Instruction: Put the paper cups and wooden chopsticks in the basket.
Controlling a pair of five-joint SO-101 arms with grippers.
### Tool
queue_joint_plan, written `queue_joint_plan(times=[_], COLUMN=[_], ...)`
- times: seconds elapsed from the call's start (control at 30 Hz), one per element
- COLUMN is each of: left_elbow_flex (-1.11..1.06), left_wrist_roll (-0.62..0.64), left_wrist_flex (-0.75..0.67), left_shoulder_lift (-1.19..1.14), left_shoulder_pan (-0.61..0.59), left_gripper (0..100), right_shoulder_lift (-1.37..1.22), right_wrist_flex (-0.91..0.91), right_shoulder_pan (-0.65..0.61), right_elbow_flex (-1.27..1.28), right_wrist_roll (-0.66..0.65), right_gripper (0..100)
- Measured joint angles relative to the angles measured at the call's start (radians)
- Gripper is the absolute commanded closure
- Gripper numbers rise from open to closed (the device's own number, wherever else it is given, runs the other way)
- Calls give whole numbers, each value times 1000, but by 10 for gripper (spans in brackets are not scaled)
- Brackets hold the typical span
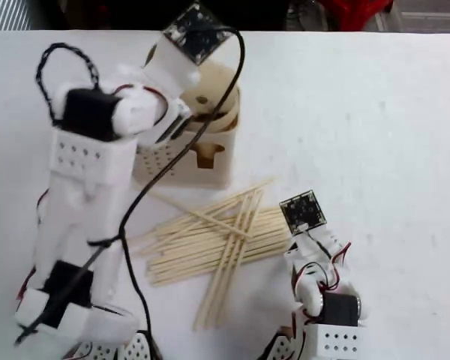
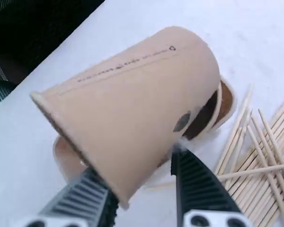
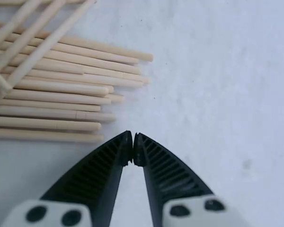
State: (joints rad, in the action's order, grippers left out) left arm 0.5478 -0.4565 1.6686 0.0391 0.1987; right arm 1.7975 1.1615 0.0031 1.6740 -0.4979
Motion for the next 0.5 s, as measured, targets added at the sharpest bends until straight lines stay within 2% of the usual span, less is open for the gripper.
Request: queue_joint_plan(times=[0.13,0.3,0.5], left_elbow_flex=[0,12,140], left_wrist_roll=[61,95,103], left_wrist_flex=[-40,-75,-44], left_shoulder_lift=[-44,-51,-51], left_shoulder_pan=[11,12,46], left_gripper=[851,961,970], right_shoulder_lift=[0,0,0], right_wrist_flex=[0,0,0], right_shoulder_pan=[0,0,0], right_elbow_flex=[0,0,0], right_wrist_roll=[0,0,0], right_gripper=[974,974,974])
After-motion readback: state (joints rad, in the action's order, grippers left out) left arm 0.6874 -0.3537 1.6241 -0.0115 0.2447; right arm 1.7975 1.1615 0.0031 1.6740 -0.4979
